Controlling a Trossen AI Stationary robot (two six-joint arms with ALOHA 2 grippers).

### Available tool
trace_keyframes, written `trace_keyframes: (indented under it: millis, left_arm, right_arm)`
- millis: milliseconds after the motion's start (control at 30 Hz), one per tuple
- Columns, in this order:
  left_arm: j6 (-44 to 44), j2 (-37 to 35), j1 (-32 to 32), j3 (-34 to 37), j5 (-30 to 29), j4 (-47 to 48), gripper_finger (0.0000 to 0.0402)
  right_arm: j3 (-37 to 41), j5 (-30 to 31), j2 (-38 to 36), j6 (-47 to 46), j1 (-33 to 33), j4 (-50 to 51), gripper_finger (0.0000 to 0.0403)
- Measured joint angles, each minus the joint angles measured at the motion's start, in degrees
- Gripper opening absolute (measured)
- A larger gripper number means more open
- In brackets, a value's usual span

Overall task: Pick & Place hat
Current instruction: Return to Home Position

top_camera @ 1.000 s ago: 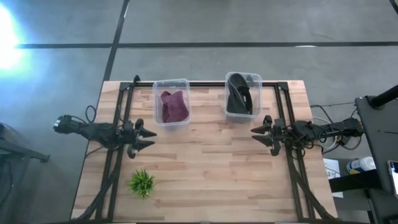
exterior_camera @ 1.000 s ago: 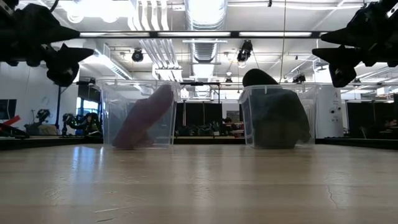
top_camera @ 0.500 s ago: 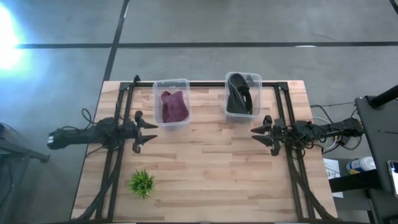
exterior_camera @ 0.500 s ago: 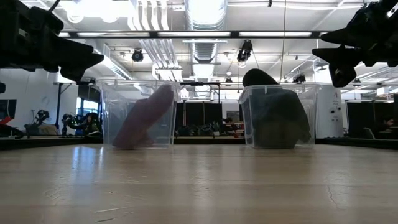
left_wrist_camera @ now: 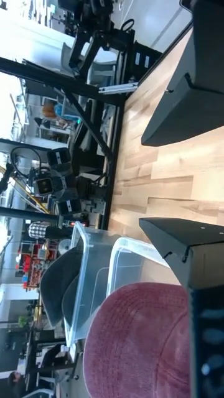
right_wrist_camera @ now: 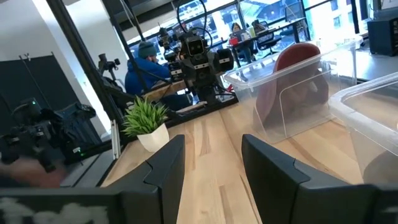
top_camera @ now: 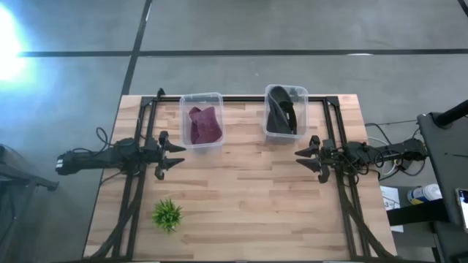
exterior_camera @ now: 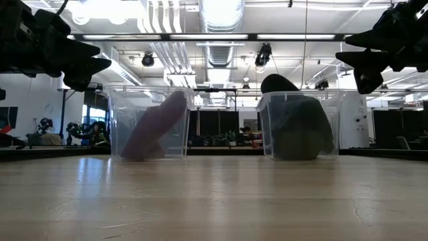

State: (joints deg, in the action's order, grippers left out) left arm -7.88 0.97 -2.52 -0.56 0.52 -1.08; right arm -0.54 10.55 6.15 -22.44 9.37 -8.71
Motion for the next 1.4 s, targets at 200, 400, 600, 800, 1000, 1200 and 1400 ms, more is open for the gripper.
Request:
trace_keyframes:
  millis: [200,400,600,800,1000,1200,1400]
  left_arm:
    - [-0.1,0.1,0.0,0.0,-0.1,-0.2,0.0193]
    - [-0.1,0.1,0.0,0.0,-0.2,-0.3,0.0193]
    - [-0.1,0.1,0.0,0.0,-0.2,-0.4,0.0193]
    - [-0.1,0.1,0.0,0.0,-0.2,-0.4,0.0193]
    - [-0.1,0.1,0.1,0.0,-0.2,-0.4,0.0193]
    - [-0.1,0.5,0.1,0.0,-0.2,-0.2,0.0193]
    - [-0.1,0.8,0.0,0.0,-0.2,-0.2,0.0193]
  right_arm:
    - [0.0,0.0,0.0,0.0,0.0,0.0,0.0155]
    - [0.0,0.0,0.0,0.0,0.0,0.0,0.0155]
    - [0.0,0.0,0.0,0.0,0.0,0.0,0.0155]
    - [0.0,-5.9,-2.1,2.0,-2.0,0.0,0.0155]
    - [-0.2,-20.5,-6.2,14.3,-8.4,0.2,0.0155]
    - [-0.1,-22.3,-6.2,15.6,-9.2,6.5,0.0155]
    - [-0.1,-22.1,-6.2,20.8,-9.3,6.4,0.0155]
